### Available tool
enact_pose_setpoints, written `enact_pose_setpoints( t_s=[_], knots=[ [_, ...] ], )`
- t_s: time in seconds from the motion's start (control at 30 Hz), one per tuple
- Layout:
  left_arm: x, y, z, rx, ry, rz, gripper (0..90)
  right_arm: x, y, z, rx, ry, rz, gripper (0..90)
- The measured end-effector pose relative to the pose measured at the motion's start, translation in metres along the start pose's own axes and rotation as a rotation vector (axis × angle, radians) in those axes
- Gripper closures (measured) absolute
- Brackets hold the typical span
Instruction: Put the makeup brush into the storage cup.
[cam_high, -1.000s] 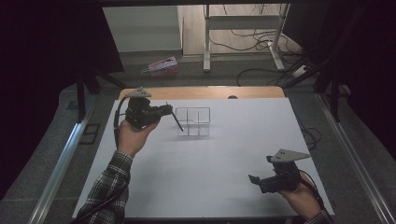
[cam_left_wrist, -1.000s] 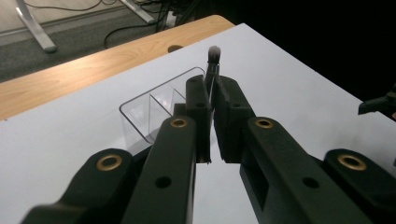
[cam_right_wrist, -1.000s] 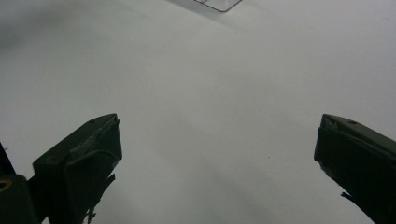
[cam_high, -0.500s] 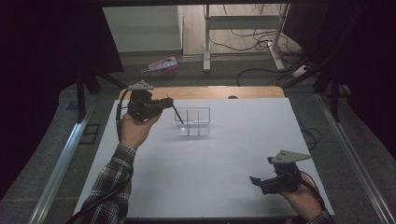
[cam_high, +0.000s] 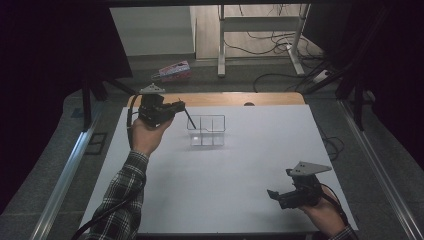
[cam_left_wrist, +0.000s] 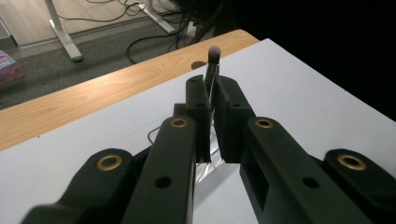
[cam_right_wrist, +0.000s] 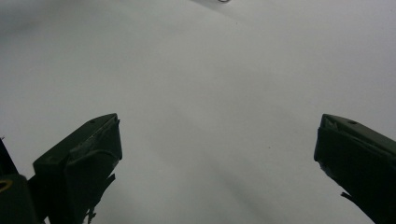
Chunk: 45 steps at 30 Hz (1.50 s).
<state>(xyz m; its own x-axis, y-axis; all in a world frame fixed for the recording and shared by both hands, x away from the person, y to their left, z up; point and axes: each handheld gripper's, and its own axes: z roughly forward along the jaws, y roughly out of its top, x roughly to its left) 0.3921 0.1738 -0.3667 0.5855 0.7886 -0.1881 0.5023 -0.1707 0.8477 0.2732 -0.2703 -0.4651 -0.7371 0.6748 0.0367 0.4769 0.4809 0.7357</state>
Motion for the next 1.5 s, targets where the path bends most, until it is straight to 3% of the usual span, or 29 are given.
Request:
enact_pose_setpoints(
  t_s=[0.57,1.5],
  knots=[
    [0.005,-0.006,0.018,0.014,0.026,-0.006,85.5,0.002,0.0,0.002,0.017,0.002,-0.013,1.3],
    [0.009,-0.025,0.05,0.066,0.03,-0.02,85.0,0.002,-0.001,0.003,0.022,0.002,-0.016,1.4]
  ],
)
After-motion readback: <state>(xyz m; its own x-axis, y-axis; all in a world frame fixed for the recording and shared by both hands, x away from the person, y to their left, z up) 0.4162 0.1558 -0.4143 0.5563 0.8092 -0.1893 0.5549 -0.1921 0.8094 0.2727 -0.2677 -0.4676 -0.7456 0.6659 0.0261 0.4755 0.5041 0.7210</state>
